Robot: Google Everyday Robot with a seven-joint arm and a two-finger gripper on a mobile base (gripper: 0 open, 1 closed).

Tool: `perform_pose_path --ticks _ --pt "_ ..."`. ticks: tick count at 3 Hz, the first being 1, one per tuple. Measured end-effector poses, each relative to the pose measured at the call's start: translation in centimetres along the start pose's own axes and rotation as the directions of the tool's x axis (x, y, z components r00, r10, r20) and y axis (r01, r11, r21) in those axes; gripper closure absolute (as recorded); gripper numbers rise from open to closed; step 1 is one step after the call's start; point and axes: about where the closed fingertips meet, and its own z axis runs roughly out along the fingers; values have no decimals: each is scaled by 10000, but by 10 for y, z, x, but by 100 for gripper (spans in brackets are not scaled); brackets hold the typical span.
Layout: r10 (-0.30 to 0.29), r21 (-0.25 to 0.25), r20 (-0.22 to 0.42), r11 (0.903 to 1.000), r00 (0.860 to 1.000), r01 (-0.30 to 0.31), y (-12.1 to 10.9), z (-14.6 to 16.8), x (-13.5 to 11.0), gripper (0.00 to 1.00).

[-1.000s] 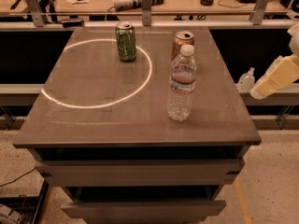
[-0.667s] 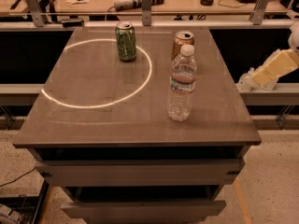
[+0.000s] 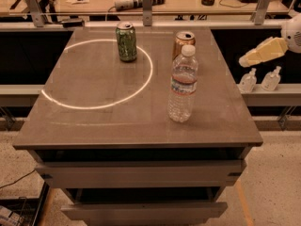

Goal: Move orange can near green can

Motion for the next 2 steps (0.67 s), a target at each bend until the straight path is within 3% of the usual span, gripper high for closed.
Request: perform_pose_path --ticks 1,2 --pt "194 -333 790 9993 9967 -168 -21 27 -24 0" --pt "-86 -1272 1227 9916 9924 243 -17 57 -55 0"
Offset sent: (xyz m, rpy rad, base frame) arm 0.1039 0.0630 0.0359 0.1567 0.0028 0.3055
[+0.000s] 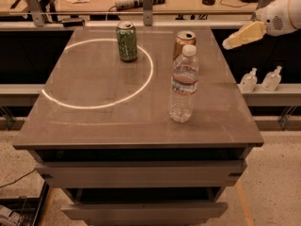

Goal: Move orange can near green can

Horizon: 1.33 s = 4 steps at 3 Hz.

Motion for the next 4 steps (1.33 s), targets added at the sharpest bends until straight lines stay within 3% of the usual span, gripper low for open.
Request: perform_pose_path --ticks 1,2,3,4 --pt "-805 -1433 120 9863 9967 814 29 29 -30 0" --pt "-1599 -2181 -46 9635 9871 1550 56 50 -51 0" --pt "-2141 -2231 -664 9552 9746 1946 76 68 -57 0" --pt "-2244 -2441 -1449 9519 9636 1850 97 96 -37 0"
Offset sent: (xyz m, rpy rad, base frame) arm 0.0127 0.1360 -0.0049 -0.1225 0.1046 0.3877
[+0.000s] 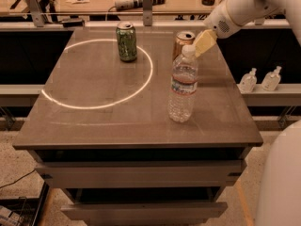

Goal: Move orange can near green can

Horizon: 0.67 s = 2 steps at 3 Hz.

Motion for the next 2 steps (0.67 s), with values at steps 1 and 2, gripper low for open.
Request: perform_pose_path --ticks 1,2 --pt "79 -260 -465 9996 9989 -91 14 24 7 0" --pt "49 -132 -635 9999 9980 -58 18 31 7 18"
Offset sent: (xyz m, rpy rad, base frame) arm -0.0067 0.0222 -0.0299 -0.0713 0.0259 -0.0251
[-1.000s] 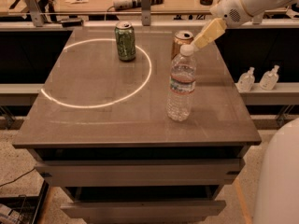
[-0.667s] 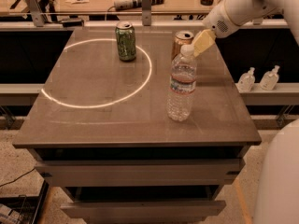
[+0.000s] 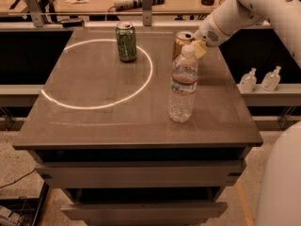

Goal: Move orange can near green can

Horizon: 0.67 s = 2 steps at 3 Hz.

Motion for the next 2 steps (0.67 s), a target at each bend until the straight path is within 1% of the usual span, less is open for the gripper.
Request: perform_pose_path --ticks 1,2 --pt "37 32 90 10000 10000 -37 -1 1 2 42" --pt "174 15 -75 9998 9998 -174 -7 -2 5 64"
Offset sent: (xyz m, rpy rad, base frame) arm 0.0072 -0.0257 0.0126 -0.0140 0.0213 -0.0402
